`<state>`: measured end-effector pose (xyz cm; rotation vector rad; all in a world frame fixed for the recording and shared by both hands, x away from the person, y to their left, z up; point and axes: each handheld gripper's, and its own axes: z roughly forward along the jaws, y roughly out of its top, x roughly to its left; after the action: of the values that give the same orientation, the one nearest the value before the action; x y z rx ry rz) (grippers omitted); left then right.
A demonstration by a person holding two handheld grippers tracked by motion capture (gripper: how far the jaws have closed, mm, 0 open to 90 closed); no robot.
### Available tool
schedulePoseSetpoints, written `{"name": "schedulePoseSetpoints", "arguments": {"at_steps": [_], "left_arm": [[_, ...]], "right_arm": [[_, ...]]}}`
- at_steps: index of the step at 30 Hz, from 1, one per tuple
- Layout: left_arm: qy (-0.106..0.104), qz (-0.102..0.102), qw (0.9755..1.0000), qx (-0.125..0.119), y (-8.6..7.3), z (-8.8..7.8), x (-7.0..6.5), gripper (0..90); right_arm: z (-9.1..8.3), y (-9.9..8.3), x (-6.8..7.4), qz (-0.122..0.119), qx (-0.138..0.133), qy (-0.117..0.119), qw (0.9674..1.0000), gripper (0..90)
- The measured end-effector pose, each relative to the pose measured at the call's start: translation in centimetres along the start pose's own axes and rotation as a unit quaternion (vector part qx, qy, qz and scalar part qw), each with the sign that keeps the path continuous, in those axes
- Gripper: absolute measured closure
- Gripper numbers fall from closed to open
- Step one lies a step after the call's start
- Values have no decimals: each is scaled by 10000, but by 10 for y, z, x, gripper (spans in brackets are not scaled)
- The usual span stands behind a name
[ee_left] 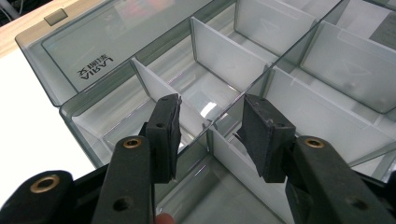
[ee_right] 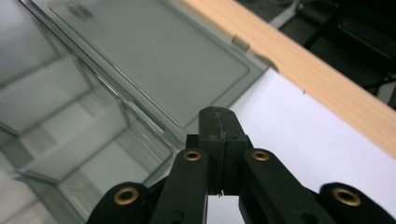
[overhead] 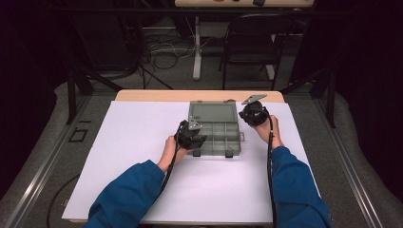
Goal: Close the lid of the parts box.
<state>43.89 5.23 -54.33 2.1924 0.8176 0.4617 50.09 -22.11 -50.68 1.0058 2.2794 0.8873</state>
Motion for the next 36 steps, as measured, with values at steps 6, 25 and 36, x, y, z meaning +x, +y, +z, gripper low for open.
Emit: {"name": "schedulePoseSetpoints", "arguments": {"at_steps": [6,25,36], "left_arm": [[-10,6,10000,-9,0,0,0,578],[-42,6,10000,-27,-1,0,1,581],[-81,22,10000,-38,-1,0,2,589]], "right_arm": [[14,-7,-3,106,273,-80,9995,900],[45,-19,-2,66,605,-31,9981,900],[45,-20,-2,94,570,-43,9983,900]]}}
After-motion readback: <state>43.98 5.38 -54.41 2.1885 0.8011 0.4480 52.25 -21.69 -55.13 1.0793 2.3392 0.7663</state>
